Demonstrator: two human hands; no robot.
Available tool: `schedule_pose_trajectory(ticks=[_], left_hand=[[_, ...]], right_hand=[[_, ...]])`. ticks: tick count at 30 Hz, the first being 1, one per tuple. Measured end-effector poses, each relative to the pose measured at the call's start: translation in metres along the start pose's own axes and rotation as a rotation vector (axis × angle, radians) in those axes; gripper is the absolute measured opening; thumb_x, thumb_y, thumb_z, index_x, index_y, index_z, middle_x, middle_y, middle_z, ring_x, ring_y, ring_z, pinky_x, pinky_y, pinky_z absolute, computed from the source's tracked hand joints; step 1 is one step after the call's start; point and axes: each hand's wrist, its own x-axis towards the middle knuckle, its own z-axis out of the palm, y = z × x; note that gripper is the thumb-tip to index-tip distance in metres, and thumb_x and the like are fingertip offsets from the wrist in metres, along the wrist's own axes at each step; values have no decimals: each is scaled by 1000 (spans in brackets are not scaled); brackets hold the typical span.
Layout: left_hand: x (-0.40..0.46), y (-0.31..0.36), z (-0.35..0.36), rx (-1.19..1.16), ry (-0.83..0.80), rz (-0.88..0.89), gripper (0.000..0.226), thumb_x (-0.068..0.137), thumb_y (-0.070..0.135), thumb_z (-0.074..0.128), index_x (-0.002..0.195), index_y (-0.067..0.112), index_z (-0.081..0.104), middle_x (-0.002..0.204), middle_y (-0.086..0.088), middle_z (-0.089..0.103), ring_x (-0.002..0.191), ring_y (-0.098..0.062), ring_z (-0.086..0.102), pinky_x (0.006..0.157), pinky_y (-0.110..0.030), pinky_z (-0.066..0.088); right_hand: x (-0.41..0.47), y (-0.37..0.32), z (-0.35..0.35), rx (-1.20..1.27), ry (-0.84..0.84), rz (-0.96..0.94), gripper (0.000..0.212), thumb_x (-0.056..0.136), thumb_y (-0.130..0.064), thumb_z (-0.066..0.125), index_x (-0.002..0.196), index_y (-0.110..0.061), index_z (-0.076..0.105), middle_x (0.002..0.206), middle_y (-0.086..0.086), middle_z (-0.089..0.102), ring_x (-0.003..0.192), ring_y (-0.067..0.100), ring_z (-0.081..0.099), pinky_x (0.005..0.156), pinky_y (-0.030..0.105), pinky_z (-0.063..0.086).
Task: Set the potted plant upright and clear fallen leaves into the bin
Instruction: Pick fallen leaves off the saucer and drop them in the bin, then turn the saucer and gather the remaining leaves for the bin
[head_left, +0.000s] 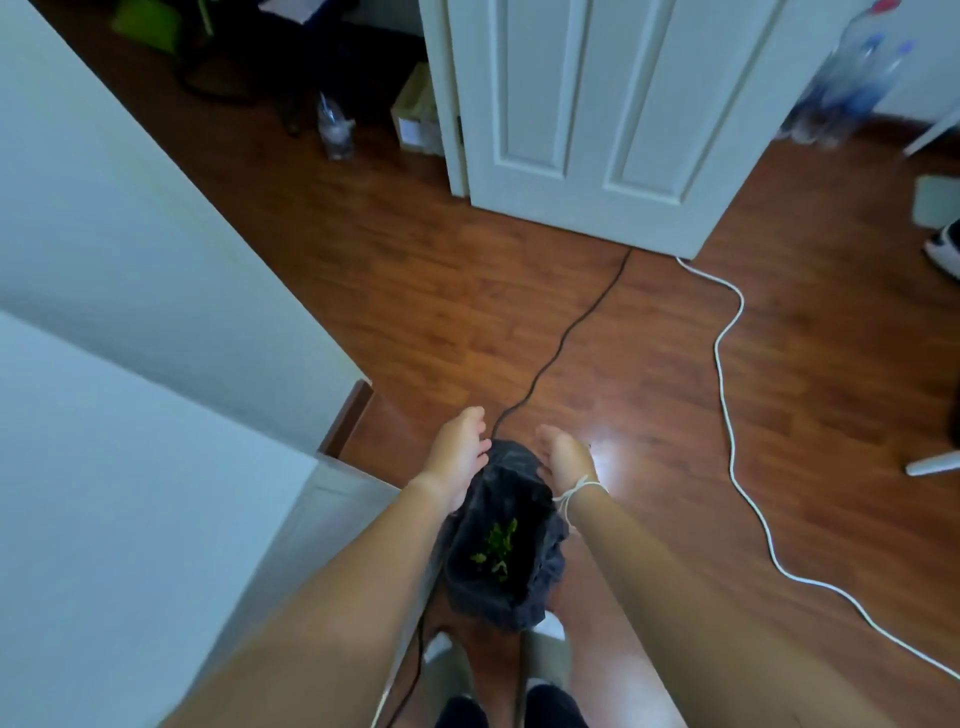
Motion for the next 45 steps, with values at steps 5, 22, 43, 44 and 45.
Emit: schedule_pose_trajectory(ticks=[5,22,43,44,45], left_hand=[[-64,66,-8,-1,64,194,53,99,36,30,146,13,31,152,-5,36,135,-24,41,116,-41,30],[-274,49,-156,-134,570,534,21,93,31,38,87,15,51,91,-1,46,92,-21,46,84,-33,37],[-408,-185,-234,-336,1038,417,46,97,24,37,141,11,40,143,-15,44,133,-31,41,113,-43,33],[-407,-187,-239,-349,1058,397,48,96,23,38,143,12,36,146,-14,43,133,-31,41,112,-42,34],[-406,-189,-243,-390,1076,368,50,95,23,39,144,13,34,145,-14,43,132,-31,43,109,-40,38]], right_hand=[[-56,-79,14,-59,-94,-206,47,91,-23,55,135,-9,52,140,6,51,130,28,48,108,38,38],[-263,-87,158,-626,-573,-809,39,97,-14,44,133,-2,51,139,10,52,131,29,47,112,40,35],[-365,105,170,-924,-891,-829,49,93,-20,51,141,-15,44,149,5,42,135,21,42,106,29,33],[-363,105,178,-930,-897,-821,49,93,-20,51,142,-15,44,149,6,42,135,21,42,106,28,33],[-360,105,184,-938,-900,-813,49,93,-20,51,142,-15,43,149,6,42,135,21,42,105,28,33]])
